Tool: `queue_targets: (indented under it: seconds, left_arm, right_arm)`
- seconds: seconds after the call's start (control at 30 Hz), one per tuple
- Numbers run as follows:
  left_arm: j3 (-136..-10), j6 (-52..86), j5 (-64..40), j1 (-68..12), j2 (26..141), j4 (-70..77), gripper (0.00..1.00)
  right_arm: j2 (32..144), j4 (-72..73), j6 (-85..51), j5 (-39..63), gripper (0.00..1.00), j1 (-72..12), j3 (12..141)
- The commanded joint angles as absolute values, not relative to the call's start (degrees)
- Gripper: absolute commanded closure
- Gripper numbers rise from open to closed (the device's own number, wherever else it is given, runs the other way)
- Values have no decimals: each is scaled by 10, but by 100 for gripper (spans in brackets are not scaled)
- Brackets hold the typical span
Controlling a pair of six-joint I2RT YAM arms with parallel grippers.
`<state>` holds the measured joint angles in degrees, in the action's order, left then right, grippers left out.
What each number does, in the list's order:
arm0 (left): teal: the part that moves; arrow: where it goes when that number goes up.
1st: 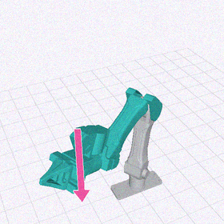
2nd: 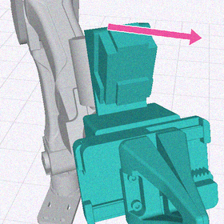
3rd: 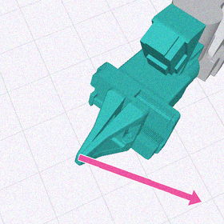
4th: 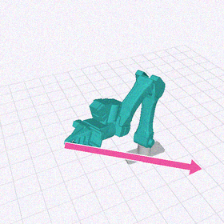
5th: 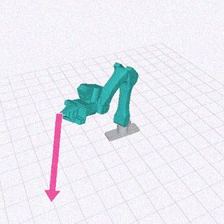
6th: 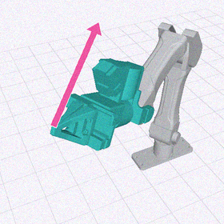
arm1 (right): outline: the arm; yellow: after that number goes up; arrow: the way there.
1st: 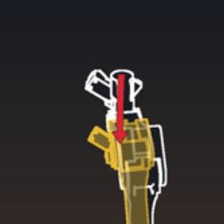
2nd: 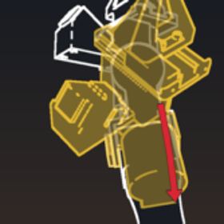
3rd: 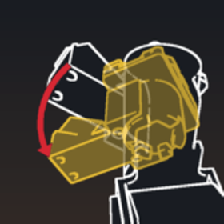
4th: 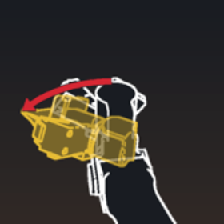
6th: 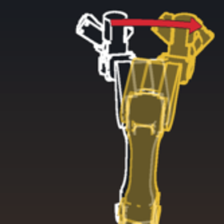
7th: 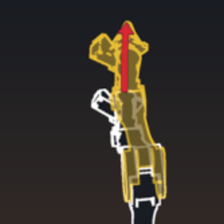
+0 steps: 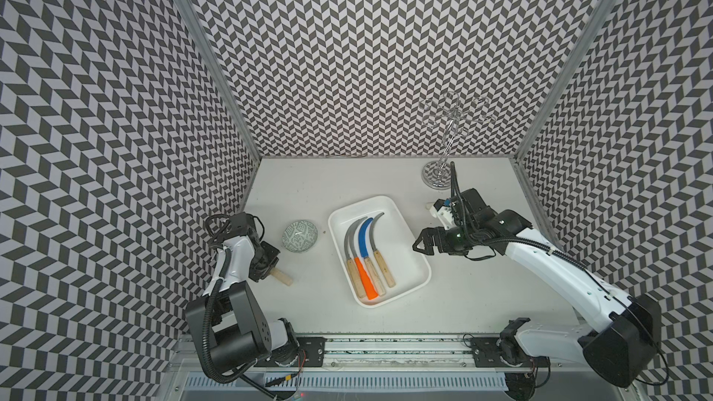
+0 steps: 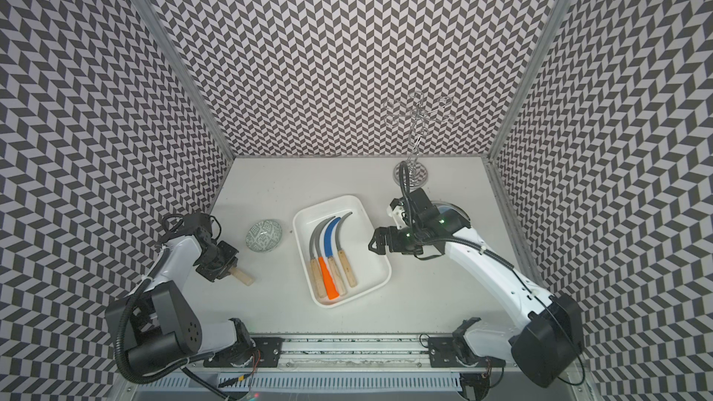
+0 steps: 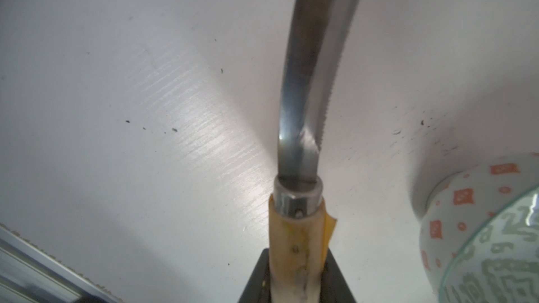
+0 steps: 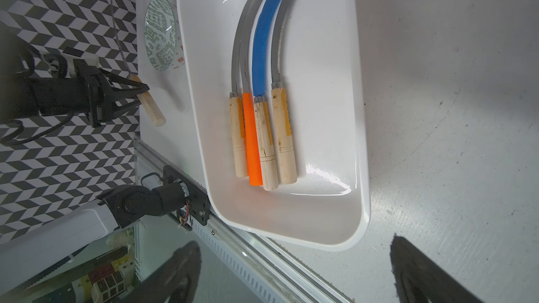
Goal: Put small sickles into storage boxes
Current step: Pick up the sickle at the center of the board.
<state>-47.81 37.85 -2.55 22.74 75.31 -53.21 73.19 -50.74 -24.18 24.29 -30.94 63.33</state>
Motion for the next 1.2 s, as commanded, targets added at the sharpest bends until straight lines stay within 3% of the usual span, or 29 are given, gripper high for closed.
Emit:
queue_targets:
  seconds: [0.0, 0.67, 1.17]
  left_arm:
    - [-498, 405, -47, 224, 740, -515, 100]
    - [-692, 420, -36, 118, 759, -616, 100]
    - [-755, 490, -48, -48, 767, -640, 100]
  right_arm:
    - [742, -496, -226, 251, 0, -311, 652]
    - [771, -487, -231, 246, 0, -315, 684]
    - [726, -483, -270, 228, 0, -299, 669]
